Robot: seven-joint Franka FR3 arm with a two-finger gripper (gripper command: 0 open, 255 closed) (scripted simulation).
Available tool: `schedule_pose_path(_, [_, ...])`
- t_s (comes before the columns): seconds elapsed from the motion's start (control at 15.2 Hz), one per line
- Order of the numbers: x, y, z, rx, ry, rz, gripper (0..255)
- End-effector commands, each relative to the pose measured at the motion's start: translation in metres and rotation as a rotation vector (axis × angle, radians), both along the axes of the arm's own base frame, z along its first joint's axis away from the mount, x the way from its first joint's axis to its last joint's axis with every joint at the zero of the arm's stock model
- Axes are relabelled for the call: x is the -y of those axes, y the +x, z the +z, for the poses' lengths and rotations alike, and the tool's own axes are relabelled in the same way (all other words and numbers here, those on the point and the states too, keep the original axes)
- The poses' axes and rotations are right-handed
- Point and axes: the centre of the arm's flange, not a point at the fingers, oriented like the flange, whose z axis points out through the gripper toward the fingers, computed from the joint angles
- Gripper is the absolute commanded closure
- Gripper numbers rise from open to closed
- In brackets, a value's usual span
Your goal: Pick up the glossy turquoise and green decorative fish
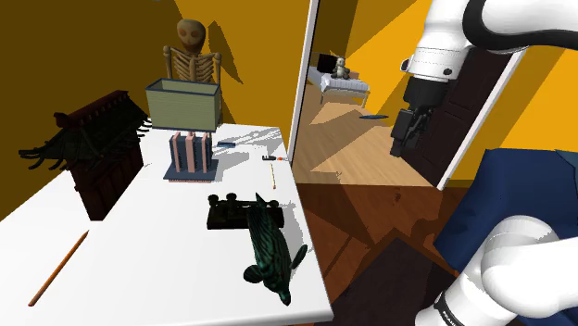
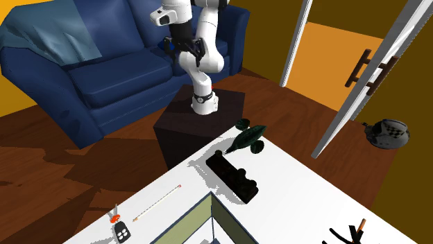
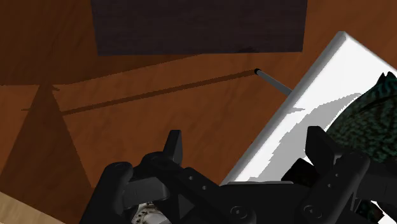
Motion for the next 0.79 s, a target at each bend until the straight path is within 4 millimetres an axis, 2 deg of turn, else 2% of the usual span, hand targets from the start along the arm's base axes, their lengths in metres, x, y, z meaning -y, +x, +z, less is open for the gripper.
schedule_pose_path(0.0, [0.000, 0.000, 0.000, 0.000, 0.000, 0.000, 0])
schedule_pose_path(0.73, [-0.061, -0.004, -0.112, 0.058, 0.234, -0.279, 0])
